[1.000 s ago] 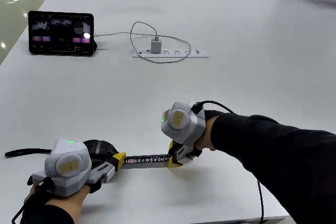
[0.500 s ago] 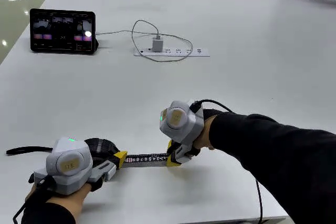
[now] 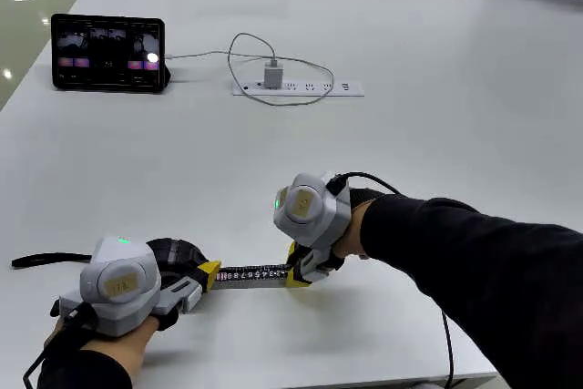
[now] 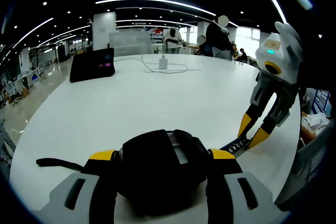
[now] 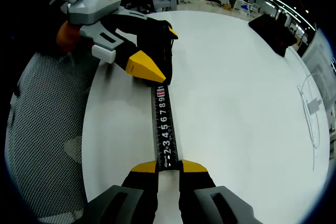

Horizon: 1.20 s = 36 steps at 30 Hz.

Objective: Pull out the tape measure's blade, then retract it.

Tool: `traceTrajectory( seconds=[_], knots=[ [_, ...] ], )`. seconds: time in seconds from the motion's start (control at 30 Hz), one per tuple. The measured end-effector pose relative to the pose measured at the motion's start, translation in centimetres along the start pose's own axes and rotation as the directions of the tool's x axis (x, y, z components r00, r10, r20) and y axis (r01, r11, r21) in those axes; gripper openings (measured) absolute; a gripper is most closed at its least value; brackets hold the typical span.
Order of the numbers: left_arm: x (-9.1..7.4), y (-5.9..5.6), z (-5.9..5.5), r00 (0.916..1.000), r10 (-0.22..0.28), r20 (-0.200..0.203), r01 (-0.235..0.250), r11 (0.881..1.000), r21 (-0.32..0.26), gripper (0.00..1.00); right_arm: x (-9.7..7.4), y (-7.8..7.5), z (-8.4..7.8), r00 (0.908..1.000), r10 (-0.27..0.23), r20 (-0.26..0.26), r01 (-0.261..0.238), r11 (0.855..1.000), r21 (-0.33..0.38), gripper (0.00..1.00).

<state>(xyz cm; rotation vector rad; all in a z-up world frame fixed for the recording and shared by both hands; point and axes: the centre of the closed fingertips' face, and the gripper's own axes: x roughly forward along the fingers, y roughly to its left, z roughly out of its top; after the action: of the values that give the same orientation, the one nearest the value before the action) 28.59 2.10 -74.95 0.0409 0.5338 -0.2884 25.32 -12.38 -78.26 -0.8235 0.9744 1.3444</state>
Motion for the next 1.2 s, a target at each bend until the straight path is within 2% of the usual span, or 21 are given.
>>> traceTrajectory(
  seconds=[1.2],
  knots=[
    [0.01, 0.05, 0.04, 1.0000, -0.005, 0.003, 0.005, 1.000, -0.005, 0.65, 0.48, 0.13, 1.02, 0.9995, 0.024, 0.022, -0.023, 1.000, -0.010, 0.10]
  ],
)
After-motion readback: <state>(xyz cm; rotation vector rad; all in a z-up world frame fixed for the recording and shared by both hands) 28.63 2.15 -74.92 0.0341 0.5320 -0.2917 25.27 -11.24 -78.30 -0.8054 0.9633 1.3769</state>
